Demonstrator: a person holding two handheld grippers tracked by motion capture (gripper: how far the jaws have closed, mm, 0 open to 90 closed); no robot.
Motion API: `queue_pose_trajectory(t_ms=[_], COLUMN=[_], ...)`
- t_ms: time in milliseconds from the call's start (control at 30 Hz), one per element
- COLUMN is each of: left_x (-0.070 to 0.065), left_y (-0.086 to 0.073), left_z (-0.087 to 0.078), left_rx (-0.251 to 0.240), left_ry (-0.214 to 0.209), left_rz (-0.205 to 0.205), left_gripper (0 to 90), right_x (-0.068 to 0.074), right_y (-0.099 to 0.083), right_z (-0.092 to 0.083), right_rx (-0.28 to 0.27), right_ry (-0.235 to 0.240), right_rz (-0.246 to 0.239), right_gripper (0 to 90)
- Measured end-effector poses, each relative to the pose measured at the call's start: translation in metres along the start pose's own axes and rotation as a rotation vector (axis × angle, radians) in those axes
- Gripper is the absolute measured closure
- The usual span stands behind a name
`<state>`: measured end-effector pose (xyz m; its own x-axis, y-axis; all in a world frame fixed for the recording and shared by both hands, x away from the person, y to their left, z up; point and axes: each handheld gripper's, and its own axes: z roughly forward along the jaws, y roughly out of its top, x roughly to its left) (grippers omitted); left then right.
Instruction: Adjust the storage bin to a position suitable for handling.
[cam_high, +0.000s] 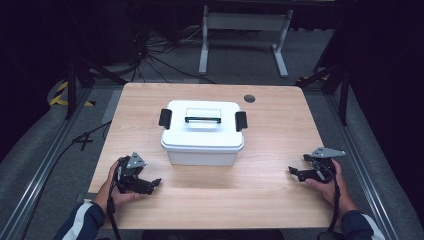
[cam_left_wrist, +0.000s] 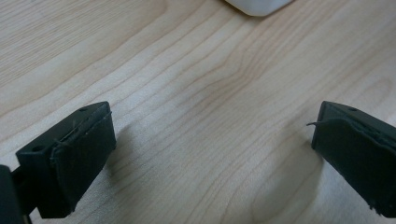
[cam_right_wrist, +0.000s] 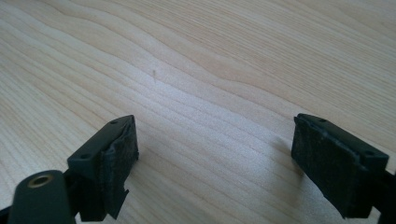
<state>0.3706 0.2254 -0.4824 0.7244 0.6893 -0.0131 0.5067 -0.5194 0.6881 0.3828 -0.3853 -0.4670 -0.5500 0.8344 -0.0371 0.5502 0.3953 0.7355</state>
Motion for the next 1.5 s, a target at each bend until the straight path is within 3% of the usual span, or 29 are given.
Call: queue_pose_trajectory(t_ms=[33, 100, 300, 433, 567, 633, 700, 833, 1100, 1500], left_x=[0.001, 0.003, 0.002, 0.002, 0.002, 0.002, 0.002, 0.002, 0.002, 0.002], left_y=[-0.001, -0.001, -0.001, -0.001, -0.001, -0.001, -0.001, -0.001, -0.001, -0.001], left_z=[-0.001, -0.001, -0.001, -0.001, -0.001, -0.001, -0.001, -0.001, -0.001, -0.001], left_rx=[0.005, 0.005, 0.005, 0.005, 0.006, 0.005, 0.006, 0.006, 0.006, 0.006], left_ry=[-0.03, -0.036, -0.035, -0.036, -0.035, -0.036, -0.037, -0.037, -0.036, -0.036], left_rz=[0.022, 0.045, 0.039, 0.039, 0.039, 0.039, 0.038, 0.038, 0.037, 0.038], left_gripper=[0.0, 0.0, 0.0, 0.0, 0.0, 0.0, 0.0, 0.0, 0.0, 0.0], right_x=[0.0, 0.0, -0.001, -0.001, 0.002, 0.003, 0.003, 0.008, 0.022, 0.043], right_y=[0.0, 0.0, 0.001, 0.004, 0.008, 0.013, 0.021, 0.037, 0.079, 0.136], right_z=[0.0, 0.0, 0.0, -0.003, -0.004, -0.008, -0.014, -0.025, -0.036, -0.045], right_rx=[0.0, 0.0, 0.005, 0.033, 0.051, 0.035, 0.026, 0.003, 0.008, 0.031], right_ry=[0.0, 0.0, 0.013, 0.027, 0.035, 0.044, 0.071, 0.082, 0.119, 0.131], right_rz=[0.0, 0.0, -0.001, -0.034, -0.064, -0.063, -0.062, -0.107, -0.216, -0.349], right_gripper=[15.1, 15.1, 15.7, 22.9, 24.6, 25.1, 26.1, 28.0, 32.9, 35.6])
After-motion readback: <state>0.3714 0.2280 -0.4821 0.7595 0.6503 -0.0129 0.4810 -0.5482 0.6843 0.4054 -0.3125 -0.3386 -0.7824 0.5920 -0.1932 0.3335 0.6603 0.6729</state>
